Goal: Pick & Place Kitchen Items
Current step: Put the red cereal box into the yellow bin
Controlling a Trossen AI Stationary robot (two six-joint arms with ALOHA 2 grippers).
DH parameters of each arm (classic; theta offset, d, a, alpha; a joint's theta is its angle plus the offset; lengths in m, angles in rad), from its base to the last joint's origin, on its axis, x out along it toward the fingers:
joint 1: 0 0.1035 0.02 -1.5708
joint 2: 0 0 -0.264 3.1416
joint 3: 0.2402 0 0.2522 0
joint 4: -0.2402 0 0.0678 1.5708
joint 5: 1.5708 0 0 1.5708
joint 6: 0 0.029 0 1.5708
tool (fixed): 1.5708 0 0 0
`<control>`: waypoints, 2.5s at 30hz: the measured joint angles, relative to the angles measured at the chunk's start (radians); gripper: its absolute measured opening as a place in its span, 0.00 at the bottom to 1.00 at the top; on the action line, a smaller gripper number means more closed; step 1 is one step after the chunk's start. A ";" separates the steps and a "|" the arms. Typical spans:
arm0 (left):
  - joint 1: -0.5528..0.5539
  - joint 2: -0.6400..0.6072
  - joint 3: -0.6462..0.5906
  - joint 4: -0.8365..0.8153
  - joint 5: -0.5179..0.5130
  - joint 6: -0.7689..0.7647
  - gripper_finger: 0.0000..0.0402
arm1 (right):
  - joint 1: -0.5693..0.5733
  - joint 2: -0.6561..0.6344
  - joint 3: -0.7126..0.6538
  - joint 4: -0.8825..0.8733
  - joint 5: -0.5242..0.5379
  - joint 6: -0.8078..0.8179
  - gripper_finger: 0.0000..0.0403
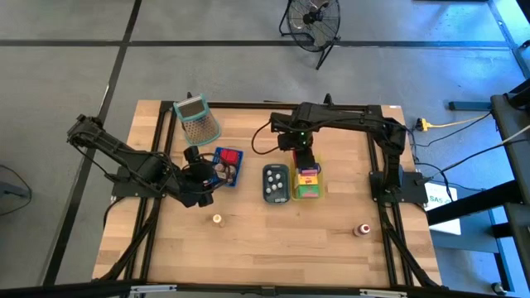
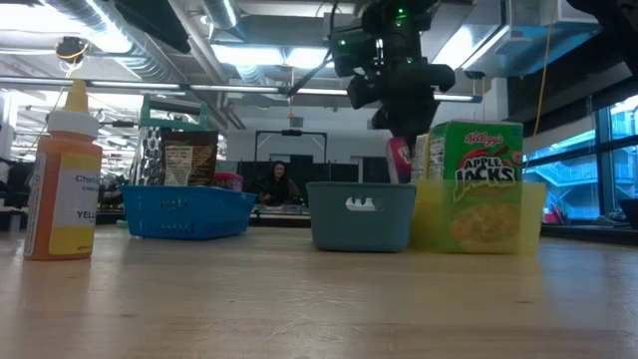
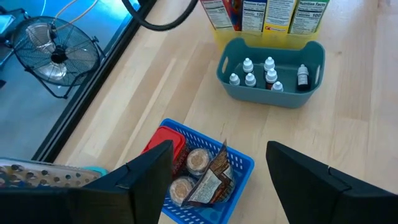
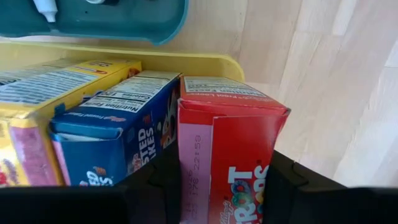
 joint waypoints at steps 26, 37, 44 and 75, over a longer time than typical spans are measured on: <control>0.000 0.000 0.000 0.001 0.000 0.000 0.63 | 0.003 0.000 -0.037 0.019 0.080 0.039 0.59; 0.000 0.000 0.000 0.001 -0.002 0.000 0.63 | 0.003 0.000 0.004 -0.037 0.090 0.050 0.60; 0.000 0.000 0.000 0.001 -0.003 0.000 0.63 | 0.003 0.000 0.053 -0.097 0.090 0.053 0.60; 0.000 0.000 0.000 -0.002 -0.020 0.000 0.63 | 0.022 0.000 0.229 -0.187 0.111 0.049 0.09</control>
